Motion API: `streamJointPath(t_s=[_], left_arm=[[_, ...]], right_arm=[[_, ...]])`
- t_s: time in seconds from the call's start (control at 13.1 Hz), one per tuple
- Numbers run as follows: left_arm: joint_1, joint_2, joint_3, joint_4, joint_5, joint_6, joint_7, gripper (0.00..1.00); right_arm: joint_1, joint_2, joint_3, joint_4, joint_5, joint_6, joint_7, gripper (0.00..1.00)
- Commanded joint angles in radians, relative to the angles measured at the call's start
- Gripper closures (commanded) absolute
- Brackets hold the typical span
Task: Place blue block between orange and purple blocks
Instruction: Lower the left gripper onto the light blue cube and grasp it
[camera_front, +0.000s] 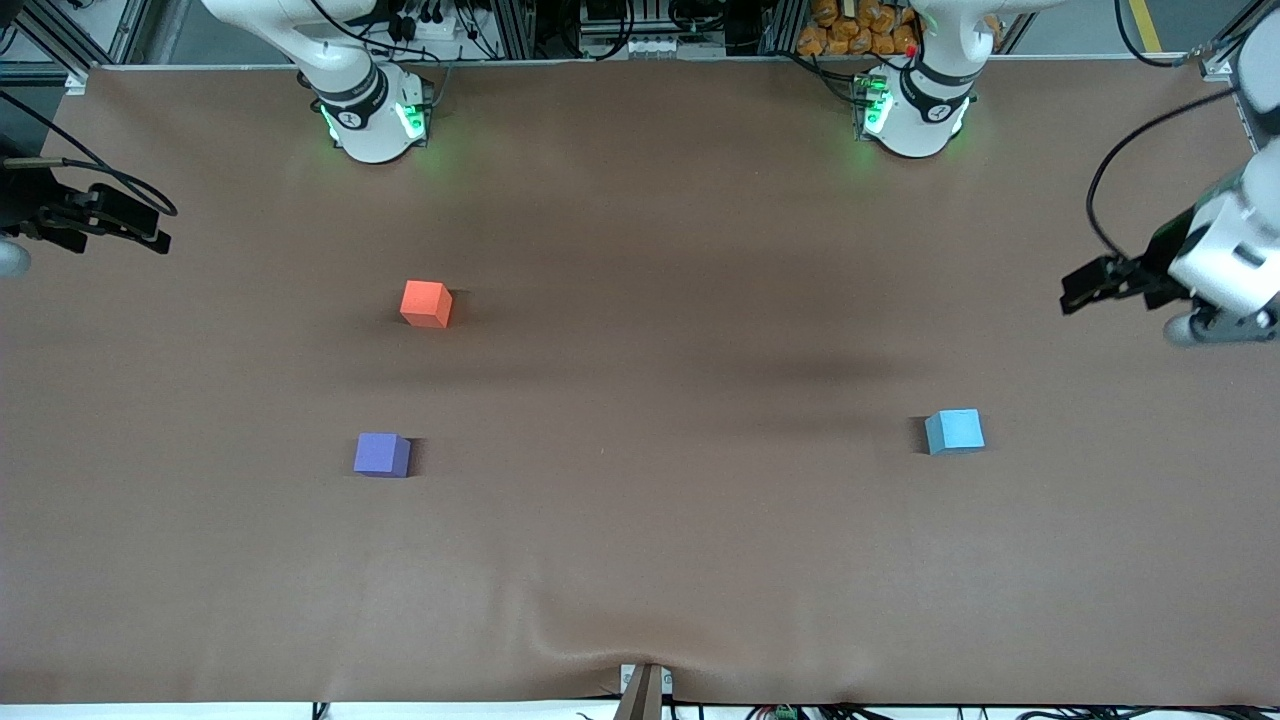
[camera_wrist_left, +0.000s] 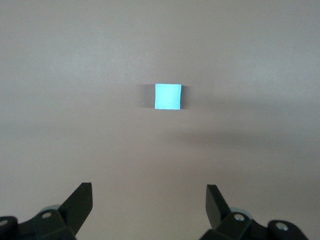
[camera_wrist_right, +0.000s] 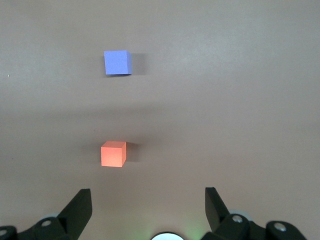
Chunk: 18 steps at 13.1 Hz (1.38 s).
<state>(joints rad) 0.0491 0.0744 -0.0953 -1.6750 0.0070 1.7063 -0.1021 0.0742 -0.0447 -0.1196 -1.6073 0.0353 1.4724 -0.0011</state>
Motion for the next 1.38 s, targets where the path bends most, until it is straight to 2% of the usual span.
streamJointPath(t_s=[0.0, 0.31, 0.46, 0.61, 1.3], left_arm=[[0.0, 0.021, -0.006, -0.054, -0.007, 0.085, 0.019, 0.0], [-0.008, 0.054, -0.011, -0.19, 0.001, 0.266, 0.024, 0.0], [-0.008, 0.088, -0.011, -0.229, 0.004, 0.334, 0.03, 0.0], [-0.008, 0.132, -0.011, -0.249, 0.047, 0.399, 0.03, 0.0], [-0.008, 0.343, -0.014, -0.273, 0.048, 0.726, 0.032, 0.0]], right_arm=[[0.004, -0.004, -0.005, -0.002, 0.014, 0.003, -0.008, 0.0], [0.001, -0.004, -0.005, -0.002, 0.014, 0.006, -0.008, 0.0], [0.002, -0.004, -0.005, -0.002, 0.014, 0.008, -0.008, 0.0], [0.002, -0.004, -0.005, -0.002, 0.014, 0.008, -0.008, 0.0], [0.004, -0.004, -0.005, -0.003, 0.014, 0.006, -0.008, 0.0]])
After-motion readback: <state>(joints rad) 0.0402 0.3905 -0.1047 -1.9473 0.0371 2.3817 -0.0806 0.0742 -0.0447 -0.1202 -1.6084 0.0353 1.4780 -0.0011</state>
